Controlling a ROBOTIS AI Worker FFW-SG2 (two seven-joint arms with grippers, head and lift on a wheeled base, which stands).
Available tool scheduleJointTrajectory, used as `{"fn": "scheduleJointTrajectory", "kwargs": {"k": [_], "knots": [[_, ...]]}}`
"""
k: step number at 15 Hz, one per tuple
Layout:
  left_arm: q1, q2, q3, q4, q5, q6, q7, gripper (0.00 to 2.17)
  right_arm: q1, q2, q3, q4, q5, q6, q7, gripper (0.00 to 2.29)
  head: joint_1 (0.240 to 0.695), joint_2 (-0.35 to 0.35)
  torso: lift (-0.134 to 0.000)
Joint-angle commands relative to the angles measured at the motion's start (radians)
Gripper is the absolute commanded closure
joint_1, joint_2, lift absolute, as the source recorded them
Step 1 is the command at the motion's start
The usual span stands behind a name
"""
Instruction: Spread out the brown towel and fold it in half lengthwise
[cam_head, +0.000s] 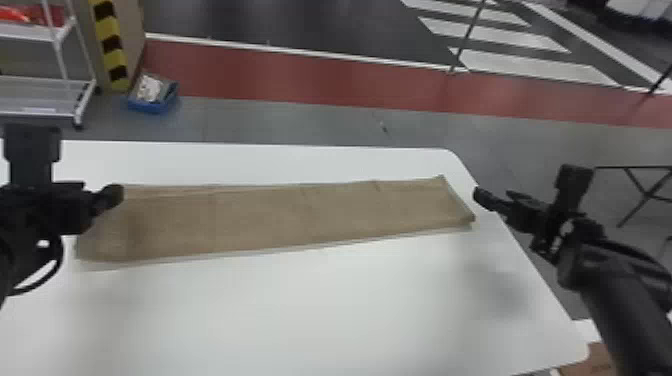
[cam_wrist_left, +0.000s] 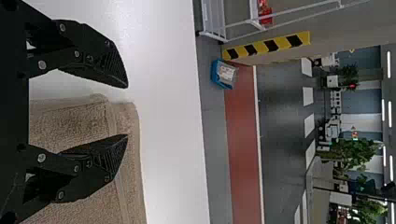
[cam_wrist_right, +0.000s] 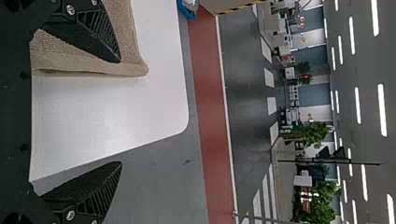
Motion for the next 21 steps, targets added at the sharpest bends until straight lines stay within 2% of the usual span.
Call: {"fn": "scheduleJointTrajectory", "kwargs": {"k": [1, 8, 13, 21], "knots": [[-0.006, 0.001, -0.003, 0.024, -0.014, -0.005, -0.003, 0.6, 0.002, 0.0, 0.0, 0.0, 0.0, 0.002, 0.0, 0.11, 0.695, -0.267, -0.128], [-0.005, 0.002, -0.002, 0.027, 0.004, 0.032, -0.037, 0.6, 0.002, 0.0, 0.0, 0.0, -0.001, 0.002, 0.0, 0.11, 0.695, -0.266, -0.128], [-0.037, -0.005, -0.011, 0.076, -0.017, 0.029, -0.035, 0.6, 0.004, -0.002, 0.0, 0.0, -0.003, 0.002, 0.0, 0.11, 0.695, -0.271, -0.128], [-0.045, 0.007, 0.001, 0.109, -0.022, 0.032, -0.041, 0.6, 0.004, -0.002, 0.0, 0.0, -0.001, 0.002, 0.002, 0.11, 0.695, -0.256, -0.128]]}}
